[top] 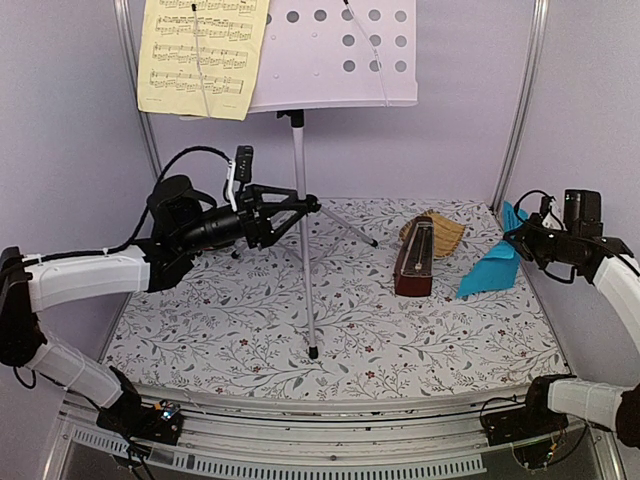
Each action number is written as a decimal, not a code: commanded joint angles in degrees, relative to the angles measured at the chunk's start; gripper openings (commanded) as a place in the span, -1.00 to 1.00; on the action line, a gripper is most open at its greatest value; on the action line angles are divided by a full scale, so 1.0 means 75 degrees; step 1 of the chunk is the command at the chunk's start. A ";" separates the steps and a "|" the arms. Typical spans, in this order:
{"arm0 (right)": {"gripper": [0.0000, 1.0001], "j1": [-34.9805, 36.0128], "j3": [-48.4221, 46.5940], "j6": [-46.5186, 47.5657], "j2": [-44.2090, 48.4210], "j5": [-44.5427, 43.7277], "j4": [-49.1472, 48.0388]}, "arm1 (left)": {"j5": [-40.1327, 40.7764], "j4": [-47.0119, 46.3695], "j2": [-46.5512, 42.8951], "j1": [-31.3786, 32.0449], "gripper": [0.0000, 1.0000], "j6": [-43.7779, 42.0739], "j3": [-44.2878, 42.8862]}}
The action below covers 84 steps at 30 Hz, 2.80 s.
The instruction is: Pack up the instrument practice props
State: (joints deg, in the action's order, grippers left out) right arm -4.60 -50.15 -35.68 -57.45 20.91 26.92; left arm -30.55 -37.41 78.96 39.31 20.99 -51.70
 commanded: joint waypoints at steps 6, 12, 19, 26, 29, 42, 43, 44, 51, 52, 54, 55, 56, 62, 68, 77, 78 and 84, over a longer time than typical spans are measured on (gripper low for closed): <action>-0.99 -0.0008 0.1460 -0.1220 0.1321 -0.0125 0.1032 | 0.0049 -0.0721 -0.0353 -0.0497 0.52 0.0418 0.0685; -0.99 -0.0008 0.2695 -0.2078 0.1544 0.0130 0.0704 | 0.0132 -0.0744 -0.0522 -0.0585 0.52 0.0401 0.0926; -0.99 -0.0006 0.3391 -0.2659 0.1615 -0.0218 0.0087 | 0.0293 -0.0737 -0.0680 -0.0681 0.52 0.0432 0.1230; -0.95 -0.0008 0.3606 -0.2591 0.1296 -0.0435 -0.0531 | 0.0234 -0.1097 -0.0801 -0.0927 0.54 0.1161 0.1886; -0.69 0.0000 0.3554 -0.2433 0.1279 -0.0664 -0.0553 | 0.0241 -0.1496 -0.0651 -0.0965 0.55 0.1619 0.2286; 0.99 -0.0008 0.2136 -0.1612 0.2192 -0.3262 0.0838 | -0.0018 -0.2020 0.1395 -0.0872 0.46 0.3212 0.1576; 0.99 -0.0006 0.2018 -0.1572 0.2367 -0.3494 0.0896 | 0.0018 -0.1966 0.1501 -0.0870 0.45 0.3204 0.1491; 0.98 -0.0007 0.1915 -0.1515 0.2556 -0.3682 0.0919 | 0.0056 -0.1893 0.1597 -0.0870 0.46 0.3185 0.1431; 0.98 0.0004 0.1748 -0.0755 0.3246 -0.3328 -0.0158 | 0.0123 -0.1478 0.2204 -0.0824 0.45 0.3034 0.0920; 0.98 -0.0006 0.1820 -0.0611 0.3205 -0.2884 -0.0529 | 0.0104 -0.1450 0.2299 -0.0823 0.46 0.3026 0.0853; 0.98 0.0000 0.1844 -0.0342 0.3011 -0.2133 -0.1076 | 0.0040 -0.1455 0.2467 -0.0817 0.46 0.3038 0.0735; 0.99 -0.0007 0.1838 -0.0332 0.2878 -0.1792 -0.1337 | 0.0006 -0.1457 0.2552 -0.0806 0.46 0.3047 0.0660; 0.99 -0.0005 0.1828 -0.0311 0.2718 -0.1462 -0.1580 | -0.0032 -0.1458 0.2647 -0.0792 0.44 0.3057 0.0577; 0.96 0.0004 0.1792 -0.0200 0.1994 0.0076 -0.2909 | -0.0097 -0.1374 0.3098 -0.0718 0.12 0.3040 0.0240; 0.94 0.0489 0.1728 -0.0056 0.1548 0.0447 -0.3292 | 0.0075 -0.1370 0.3298 -0.0620 -0.40 0.3022 0.0136; 0.93 0.1070 0.1528 0.0194 0.1140 0.0348 -0.3443 | 0.0985 -0.1034 0.3124 -0.0345 -1.00 0.2757 0.0140; 0.93 0.1147 0.1494 0.0235 0.1118 0.0292 -0.3439 | 0.1208 -0.0986 0.3054 -0.0254 -1.00 0.2726 0.0171; 0.93 0.1743 0.1322 0.0417 0.0911 -0.0133 -0.3528 | 0.3072 -0.0942 0.2594 0.0448 -1.00 0.2907 0.0572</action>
State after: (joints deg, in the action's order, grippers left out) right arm 5.76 -37.85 -34.44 -49.58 22.50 2.90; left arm -18.74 -45.98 101.56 38.92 40.71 -49.21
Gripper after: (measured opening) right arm 0.964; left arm 0.127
